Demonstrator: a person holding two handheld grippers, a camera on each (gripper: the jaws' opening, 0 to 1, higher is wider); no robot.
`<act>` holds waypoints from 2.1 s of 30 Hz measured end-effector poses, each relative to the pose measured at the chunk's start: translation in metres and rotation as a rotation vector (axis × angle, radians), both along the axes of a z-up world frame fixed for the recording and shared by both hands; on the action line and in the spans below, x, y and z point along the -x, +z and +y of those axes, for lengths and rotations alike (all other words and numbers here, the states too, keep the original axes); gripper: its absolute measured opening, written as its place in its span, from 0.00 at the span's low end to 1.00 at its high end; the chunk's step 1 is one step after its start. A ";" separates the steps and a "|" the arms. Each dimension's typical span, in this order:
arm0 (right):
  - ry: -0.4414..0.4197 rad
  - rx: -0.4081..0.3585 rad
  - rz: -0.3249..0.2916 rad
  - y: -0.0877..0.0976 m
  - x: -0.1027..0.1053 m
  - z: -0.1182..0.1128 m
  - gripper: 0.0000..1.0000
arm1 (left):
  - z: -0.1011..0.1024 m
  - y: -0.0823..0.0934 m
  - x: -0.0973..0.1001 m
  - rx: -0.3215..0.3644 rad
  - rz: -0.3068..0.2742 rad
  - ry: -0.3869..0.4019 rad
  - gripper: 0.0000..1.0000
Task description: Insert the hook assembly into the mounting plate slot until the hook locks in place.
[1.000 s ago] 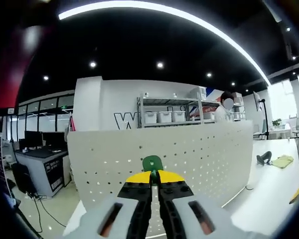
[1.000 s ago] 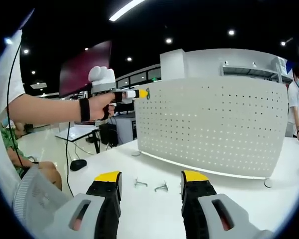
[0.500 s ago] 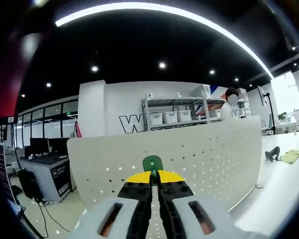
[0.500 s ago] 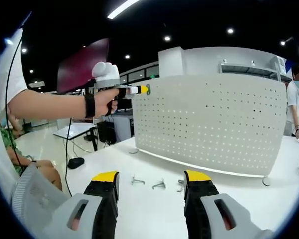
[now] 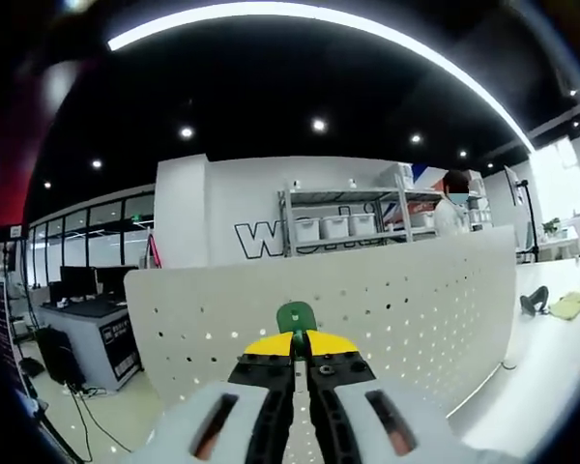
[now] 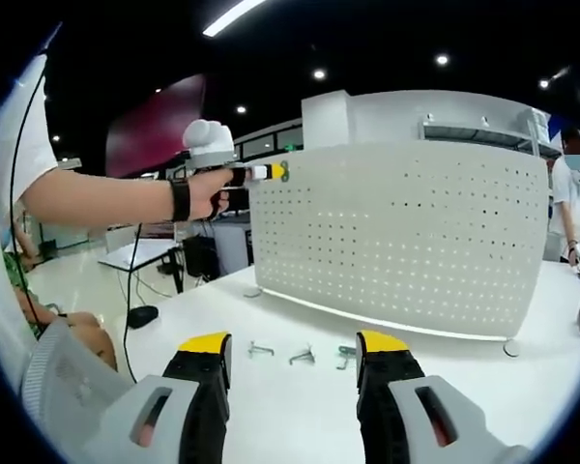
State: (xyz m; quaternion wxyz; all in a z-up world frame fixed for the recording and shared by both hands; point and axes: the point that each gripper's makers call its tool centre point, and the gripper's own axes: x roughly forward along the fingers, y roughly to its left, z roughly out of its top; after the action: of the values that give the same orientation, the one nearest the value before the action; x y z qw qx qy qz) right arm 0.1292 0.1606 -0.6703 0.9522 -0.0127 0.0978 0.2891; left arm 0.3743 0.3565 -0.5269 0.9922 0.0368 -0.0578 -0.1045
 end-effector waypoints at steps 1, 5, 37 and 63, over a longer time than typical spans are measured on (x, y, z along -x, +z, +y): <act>0.002 -0.001 -0.001 0.000 0.000 0.001 0.53 | 0.001 0.000 -0.002 -0.004 0.000 0.005 0.03; 0.007 0.003 -0.011 0.003 -0.002 0.002 0.53 | 0.006 0.007 -0.009 0.003 -0.009 0.019 0.03; -0.017 -0.001 0.000 0.002 -0.006 -0.004 0.52 | 0.022 0.002 -0.040 -0.055 0.017 0.050 0.03; -0.016 0.006 0.005 0.001 -0.006 -0.004 0.51 | 0.014 0.006 -0.048 -0.034 0.025 0.000 0.05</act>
State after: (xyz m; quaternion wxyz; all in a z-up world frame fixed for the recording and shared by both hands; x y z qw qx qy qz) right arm 0.1354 0.1568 -0.6688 0.9543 -0.0138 0.1010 0.2810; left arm 0.4224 0.3702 -0.5207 0.9920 0.0524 -0.0439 -0.1060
